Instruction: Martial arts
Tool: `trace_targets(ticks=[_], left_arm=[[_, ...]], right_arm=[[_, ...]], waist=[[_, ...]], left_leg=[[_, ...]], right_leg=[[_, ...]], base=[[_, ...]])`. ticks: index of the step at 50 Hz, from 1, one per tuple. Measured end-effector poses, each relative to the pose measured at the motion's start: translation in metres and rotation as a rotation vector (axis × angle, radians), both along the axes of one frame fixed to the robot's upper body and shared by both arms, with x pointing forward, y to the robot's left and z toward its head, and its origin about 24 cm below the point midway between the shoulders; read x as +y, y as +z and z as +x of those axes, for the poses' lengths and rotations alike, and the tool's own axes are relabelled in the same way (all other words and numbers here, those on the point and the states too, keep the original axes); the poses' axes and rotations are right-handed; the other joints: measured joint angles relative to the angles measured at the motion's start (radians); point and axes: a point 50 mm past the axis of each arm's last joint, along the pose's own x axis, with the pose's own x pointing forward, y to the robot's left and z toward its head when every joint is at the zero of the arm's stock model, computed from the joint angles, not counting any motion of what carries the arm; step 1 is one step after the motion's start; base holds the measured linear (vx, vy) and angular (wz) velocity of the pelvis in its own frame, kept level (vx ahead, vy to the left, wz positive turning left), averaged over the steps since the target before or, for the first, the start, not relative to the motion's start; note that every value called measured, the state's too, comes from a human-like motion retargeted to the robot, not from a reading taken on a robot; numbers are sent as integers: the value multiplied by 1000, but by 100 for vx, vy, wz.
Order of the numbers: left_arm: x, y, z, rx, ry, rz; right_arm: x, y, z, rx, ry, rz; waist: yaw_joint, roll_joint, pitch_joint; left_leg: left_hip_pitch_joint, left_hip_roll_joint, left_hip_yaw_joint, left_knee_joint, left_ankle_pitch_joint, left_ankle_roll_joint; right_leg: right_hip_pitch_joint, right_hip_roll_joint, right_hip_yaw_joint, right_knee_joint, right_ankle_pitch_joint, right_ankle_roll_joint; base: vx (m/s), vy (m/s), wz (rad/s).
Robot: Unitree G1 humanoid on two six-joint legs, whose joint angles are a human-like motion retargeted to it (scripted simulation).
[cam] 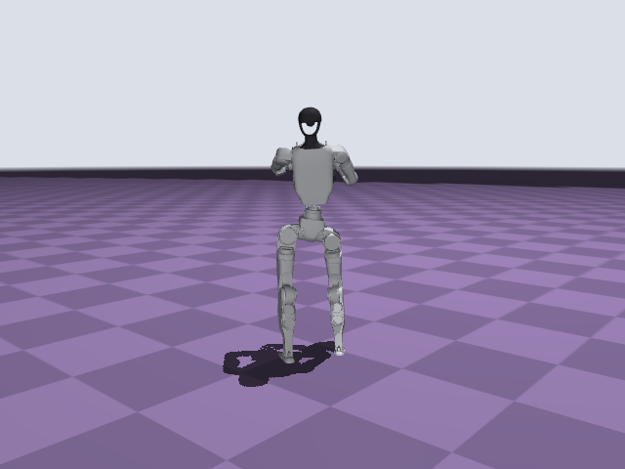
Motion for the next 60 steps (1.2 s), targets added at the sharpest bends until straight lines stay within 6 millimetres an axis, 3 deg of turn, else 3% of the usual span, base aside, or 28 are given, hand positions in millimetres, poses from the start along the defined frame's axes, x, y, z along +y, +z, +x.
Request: trace_targets(ticks=[3, 7, 10, 12, 15, 20, 23, 25, 28, 30, 32, 34, 36, 40, 45, 48, 50, 53, 55, 60], left_arm=[[8, -14, 21, 62, 135, 36], [33, -54, 50, 178, 369, 165], [50, -84, 60, 229, 491, 287], [53, -90, 61, 232, 508, 328], [43, -77, 57, 198, 455, 299], [8, -10, 46, 76, 307, 14], [-2, 4, 58, 61, 364, -88], [0, -10, 86, 71, 513, -59], [28, -74, 122, 168, 791, 159], [52, -115, 126, 264, 924, 298], [69, -144, 117, 391, 980, 382], [76, -155, 100, 527, 970, 404], [81, -155, 84, 663, 927, 375], [98, -136, 61, 909, 889, 176], [147, -111, 49, 1054, 1053, -232], [175, -106, 44, 1053, 1198, -449], [187, -108, 40, 1063, 1275, -536], [194, -104, 36, 1042, 1306, -603], [194, -100, 36, 1028, 1290, -596], [178, -76, 42, 914, 1126, -489]], right_arm=[[-11, 5, -16, -36, 1, 73], [-18, 12, -40, -82, 16, 116], [-14, 12, -49, -95, 30, 88], [-10, 12, -51, -101, 43, 53], [-2, 12, -49, -109, 53, -10], [1, -6, -25, -17, -8, -113], [5, -20, -14, 57, -21, -134], [17, -26, -11, 83, 16, -140], [31, -31, -20, 98, 69, -135], [33, -31, -22, 84, 60, -122], [32, -28, -24, 59, 27, -98], [27, -20, -23, 11, -27, -76], [19, -9, -22, -60, -91, -54], [-3, 28, -17, -283, -286, -3], [-55, 93, -12, -697, -839, 173], [-88, 121, -18, -910, -1197, 318], [-105, 127, -22, -978, -1349, 367], [-115, 120, -14, -965, -1484, 373], [-107, 101, 5, -854, -1462, 301], [-41, 3, 52, -352, -988, -95]], waist=[[-18, -27, 5], [-67, -34, -38], [-91, -38, -73], [-95, -43, -94], [-79, -52, -118], [-29, -68, -133], [-14, -64, -129], [-25, -37, -131], [-48, -19, -118], [-61, -10, -99], [-75, -1, -95], [-73, 4, -79], [-65, 7, -65], [-36, 6, -33], [-1, -9, -4], [25, -19, 24], [43, -20, 50], [61, -25, 81], [64, -32, 92], [61, -37, 99]], left_leg=[[-58, -6, -4, 113, -58, 9], [-131, 17, -4, 207, -109, 11], [-158, 34, -1, 245, -122, 10], [-172, 42, -6, 263, -127, 12], [-192, 51, -18, 293, -132, 15], [-239, 74, -39, 376, -155, 13], [-258, 95, -39, 428, -177, 12], [-260, 117, -39, 433, -189, 17], [-244, 131, -35, 451, -209, 25], [-237, 137, -31, 472, -222, 27], [-224, 134, -27, 445, -217, 31], [-223, 129, -24, 442, -216, 32], [-226, 121, -23, 426, -209, 33], [-246, 101, -22, 397, -182, 38], [-262, 50, -11, 279, -102, 45], [-265, 26, -1, 231, -55, 46], [-271, 17, 8, 245, -37, 41], [-286, 4, 18, 247, -25, 35], [-292, -2, 24, 230, -12, 30], [-302, -13, 40, 196, 4, 17]], right_leg=[[-25, -18, 12, 43, -26, -3], [-58, 3, 13, 50, -30, -10], [-69, 16, 12, 51, -22, -12], [-72, 23, 9, 48, -19, -12], [-72, 30, 0, 42, -18, -15], [-68, 46, -17, 31, -26, -24], [-63, 61, -24, 29, -33, -30], [-50, 88, -32, -5, -26, -41], [-34, 99, -32, 0, -33, -46], [-30, 98, -30, 20, -39, -46], [-22, 100, -32, 2, -30, -44], [-25, 94, -31, 6, -27, -40], [-31, 89, -29, -2, -19, -37], [-56, 72, -23, -13, 11, -28], [-102, 34, -20, -53, 73, -14], [-124, 7, -22, -51, 104, -3], [-138, -16, -19, -17, 114, 6], [-157, -36, -19, 0, 116, 17], [-168, -42, -21, -6, 121, 21], [-189, -54, -21, -22, 115, 27]], base=[[0, 0, 0], [0, 0, 0], [0, 0, 0], [0, 0, 0], [0, 0, 0], [0, 0, 0], [0, 0, 0], [0, 0, 0], [-1, 0, -6], [-3, 1, -4], [-3, 1, -2], [-7, 2, -4], [-9, 3, 1], [-12, 4, 7], [-15, 5, 13], [-16, 5, 14], [-18, 3, 11], [-12, 1, 8], [-7, -1, 4], [-1, 0, 0]])
